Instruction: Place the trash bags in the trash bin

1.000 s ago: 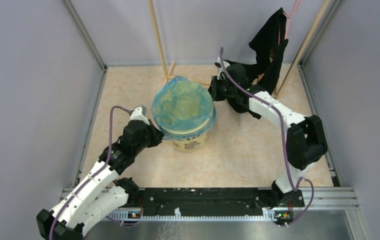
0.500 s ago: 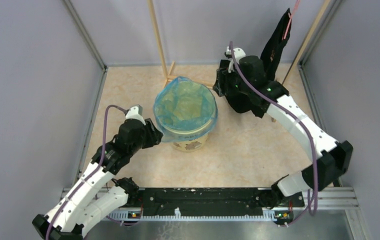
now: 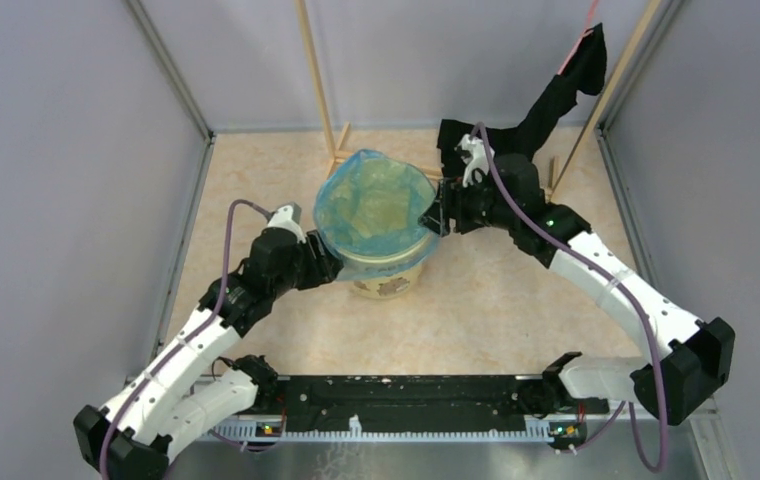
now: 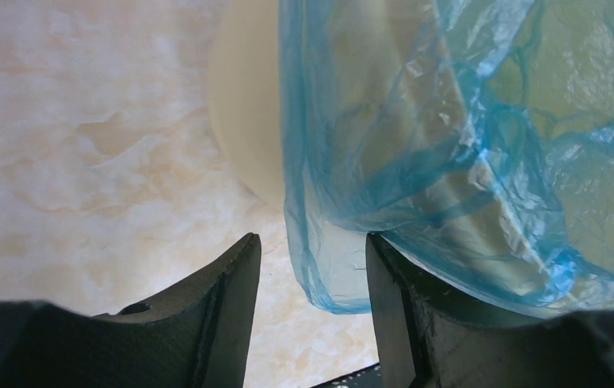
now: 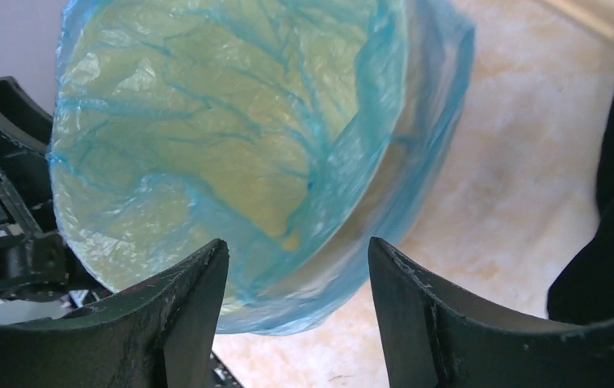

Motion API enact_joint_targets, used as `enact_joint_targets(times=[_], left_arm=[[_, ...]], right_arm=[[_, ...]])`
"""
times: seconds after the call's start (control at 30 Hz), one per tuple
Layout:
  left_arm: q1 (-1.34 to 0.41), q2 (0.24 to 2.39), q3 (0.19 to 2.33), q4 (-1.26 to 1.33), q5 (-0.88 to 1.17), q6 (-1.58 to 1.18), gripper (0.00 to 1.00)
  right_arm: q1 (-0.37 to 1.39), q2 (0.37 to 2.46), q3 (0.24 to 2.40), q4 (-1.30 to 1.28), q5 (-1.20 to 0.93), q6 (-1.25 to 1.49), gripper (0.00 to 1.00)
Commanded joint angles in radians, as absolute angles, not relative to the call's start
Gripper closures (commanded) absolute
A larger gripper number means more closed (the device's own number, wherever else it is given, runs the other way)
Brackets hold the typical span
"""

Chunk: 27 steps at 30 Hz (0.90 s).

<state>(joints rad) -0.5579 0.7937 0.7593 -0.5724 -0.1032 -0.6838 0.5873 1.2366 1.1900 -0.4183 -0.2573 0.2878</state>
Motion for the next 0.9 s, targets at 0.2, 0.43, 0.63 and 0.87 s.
enact_joint_targets(times=[0.2, 0.43, 0.63, 0.87], left_arm=[[-0.558, 0.891, 0.700, -0.303, 0.255, -0.720, 0.35], [-0.558, 0.703, 0.749, -0.530, 0.113, -0.602, 0.02], [-0.557, 0.574, 0.941, -0.727, 0.013, -0.526, 0.02], [-0.558, 0.804, 1.242, -0.792, -0.315, -0.449, 0.02]], right_arm=[[0.598, 1.231, 1.162, -0.294, -0.102, 0.449, 0.46], [0.589, 1.354, 1.306, -0.400, -0.012, 0.287, 0.63], [0.589, 1.390, 1.326, -0.413, -0.062, 0.130, 0.66], [0.592, 1.445, 1.344, -0.376, -0.284, -0.069, 0.66]])
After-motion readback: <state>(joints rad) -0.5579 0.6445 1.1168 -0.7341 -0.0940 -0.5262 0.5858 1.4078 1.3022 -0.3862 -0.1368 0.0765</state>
